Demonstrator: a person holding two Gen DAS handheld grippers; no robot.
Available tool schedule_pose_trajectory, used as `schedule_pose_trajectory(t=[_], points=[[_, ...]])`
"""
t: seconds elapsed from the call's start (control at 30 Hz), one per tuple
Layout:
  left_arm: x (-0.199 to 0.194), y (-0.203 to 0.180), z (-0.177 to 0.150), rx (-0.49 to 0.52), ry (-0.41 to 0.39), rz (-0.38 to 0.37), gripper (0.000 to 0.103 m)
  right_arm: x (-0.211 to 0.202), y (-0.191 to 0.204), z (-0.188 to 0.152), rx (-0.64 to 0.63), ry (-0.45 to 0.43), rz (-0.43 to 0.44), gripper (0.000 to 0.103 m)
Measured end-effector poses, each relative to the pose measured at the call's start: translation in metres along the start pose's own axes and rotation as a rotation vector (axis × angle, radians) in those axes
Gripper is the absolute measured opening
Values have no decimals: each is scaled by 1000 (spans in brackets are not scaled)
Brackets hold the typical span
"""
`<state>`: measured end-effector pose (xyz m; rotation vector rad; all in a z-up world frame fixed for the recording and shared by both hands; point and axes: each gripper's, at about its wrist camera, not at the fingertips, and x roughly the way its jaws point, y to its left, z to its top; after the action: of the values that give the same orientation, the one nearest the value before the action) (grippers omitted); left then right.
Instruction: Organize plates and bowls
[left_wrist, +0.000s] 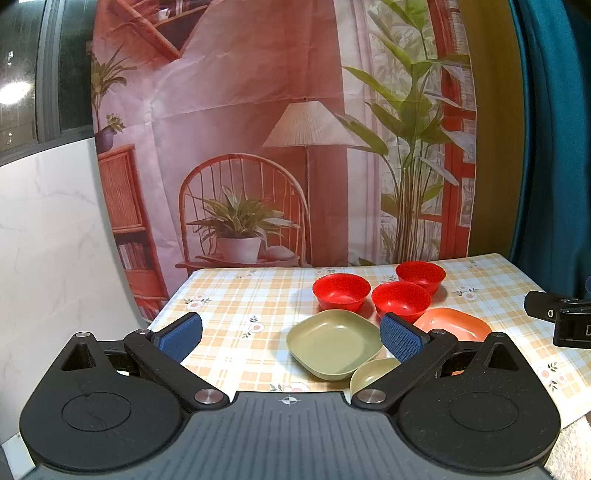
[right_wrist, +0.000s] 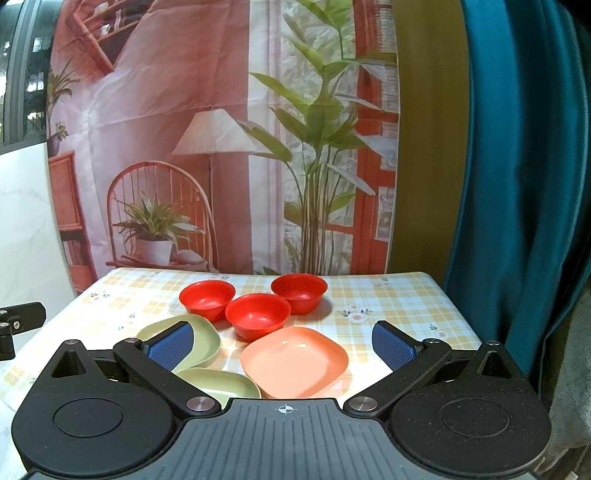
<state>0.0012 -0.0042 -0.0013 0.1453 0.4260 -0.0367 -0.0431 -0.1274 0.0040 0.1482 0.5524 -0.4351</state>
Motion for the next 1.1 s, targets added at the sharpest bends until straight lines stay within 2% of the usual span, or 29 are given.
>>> schedule_pose_trajectory(t=[1.1], points=[[-1, 2, -1, 4, 3, -27, 103, 2, 1, -2, 2, 5, 2, 103]])
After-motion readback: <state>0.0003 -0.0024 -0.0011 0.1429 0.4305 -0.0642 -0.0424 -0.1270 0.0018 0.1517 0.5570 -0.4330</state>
